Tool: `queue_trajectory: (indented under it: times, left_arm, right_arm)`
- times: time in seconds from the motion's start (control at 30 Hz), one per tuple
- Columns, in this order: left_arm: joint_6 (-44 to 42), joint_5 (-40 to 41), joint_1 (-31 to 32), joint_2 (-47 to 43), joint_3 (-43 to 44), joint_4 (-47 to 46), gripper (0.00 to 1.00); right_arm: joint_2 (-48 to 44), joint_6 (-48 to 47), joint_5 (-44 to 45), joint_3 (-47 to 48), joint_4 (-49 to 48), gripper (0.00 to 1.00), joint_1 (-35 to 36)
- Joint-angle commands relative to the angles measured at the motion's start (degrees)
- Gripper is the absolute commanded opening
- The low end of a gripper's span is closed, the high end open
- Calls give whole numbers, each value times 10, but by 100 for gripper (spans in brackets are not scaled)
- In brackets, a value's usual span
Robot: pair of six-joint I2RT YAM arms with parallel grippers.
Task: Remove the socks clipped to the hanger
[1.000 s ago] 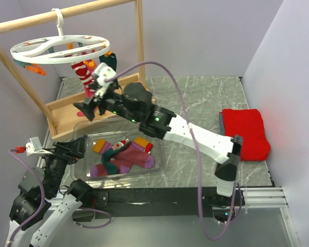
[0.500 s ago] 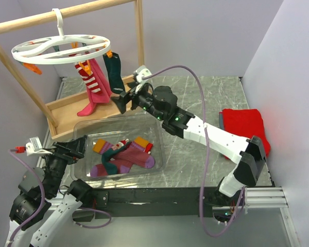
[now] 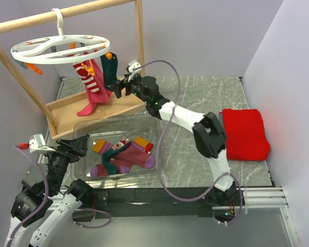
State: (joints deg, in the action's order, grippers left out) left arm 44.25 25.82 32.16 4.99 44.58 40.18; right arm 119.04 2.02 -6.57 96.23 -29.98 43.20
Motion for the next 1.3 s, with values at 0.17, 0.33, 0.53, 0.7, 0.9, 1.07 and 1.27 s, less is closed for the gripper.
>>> queue_trajectory:
  times: [0.17, 0.33, 0.53, 0.7, 0.9, 1.07, 1.27]
  left_arm:
    - [-3, -2, -2, 29, 2, -9, 87]
    - [-5, -2, -2, 28, 2, -10, 87]
    - [-7, -8, -2, 25, 0, -13, 87]
    - [-8, -10, -1, 18, -1, -15, 87]
    - [-9, -9, -2, -1, -3, -18, 87]
    - [-11, -13, -1, 2, -4, -20, 87]
    - [-13, -41, -2, 37, 2, -25, 85]
  right_arm:
    - [184, -11, -32, 250, -19, 99, -24]
    - [228, -1, -53, 301, -18, 84, -23]
    - [167, 41, -78, 224, -58, 39, -23]
    - [90, 56, -95, 171, -39, 18, -17]
    - [-31, 58, -102, 63, -3, 2, -15]
    - [-123, 66, -92, -29, 42, 2, 0]
    - [-218, 61, -74, -85, 140, 4, 30]
